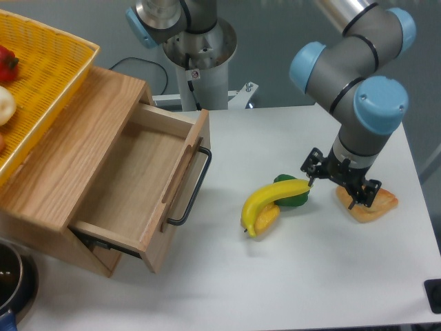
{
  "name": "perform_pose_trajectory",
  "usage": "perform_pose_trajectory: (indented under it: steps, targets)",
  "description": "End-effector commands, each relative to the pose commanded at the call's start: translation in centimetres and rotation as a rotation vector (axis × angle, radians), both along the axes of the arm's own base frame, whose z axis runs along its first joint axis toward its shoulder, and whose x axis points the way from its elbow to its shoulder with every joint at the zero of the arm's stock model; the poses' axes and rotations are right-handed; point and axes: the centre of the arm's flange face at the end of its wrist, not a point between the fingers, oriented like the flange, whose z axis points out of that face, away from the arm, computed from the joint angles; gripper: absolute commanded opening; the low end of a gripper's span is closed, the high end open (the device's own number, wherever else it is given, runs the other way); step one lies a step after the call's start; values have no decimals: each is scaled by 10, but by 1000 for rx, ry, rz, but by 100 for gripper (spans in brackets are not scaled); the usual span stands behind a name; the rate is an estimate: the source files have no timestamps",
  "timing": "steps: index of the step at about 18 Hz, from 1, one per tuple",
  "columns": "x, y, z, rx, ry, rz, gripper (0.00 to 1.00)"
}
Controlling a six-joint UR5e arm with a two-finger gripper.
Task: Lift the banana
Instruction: 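Move the gripper from the pastry over the yellow banana's stem end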
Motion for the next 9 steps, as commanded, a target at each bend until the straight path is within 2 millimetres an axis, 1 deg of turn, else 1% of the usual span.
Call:
perform_pose_trajectory:
  steps: [2, 5, 7, 8, 9]
  targets:
    - [-1, 2, -8, -2, -7, -5, 100]
    - [0, 3, -6, 17, -14, -8, 100]
    - [8, 6, -8, 58, -42, -4, 100]
    - [11, 5, -5, 83, -54, 6, 100]
    - [17, 4, -5, 95, -64, 4, 100]
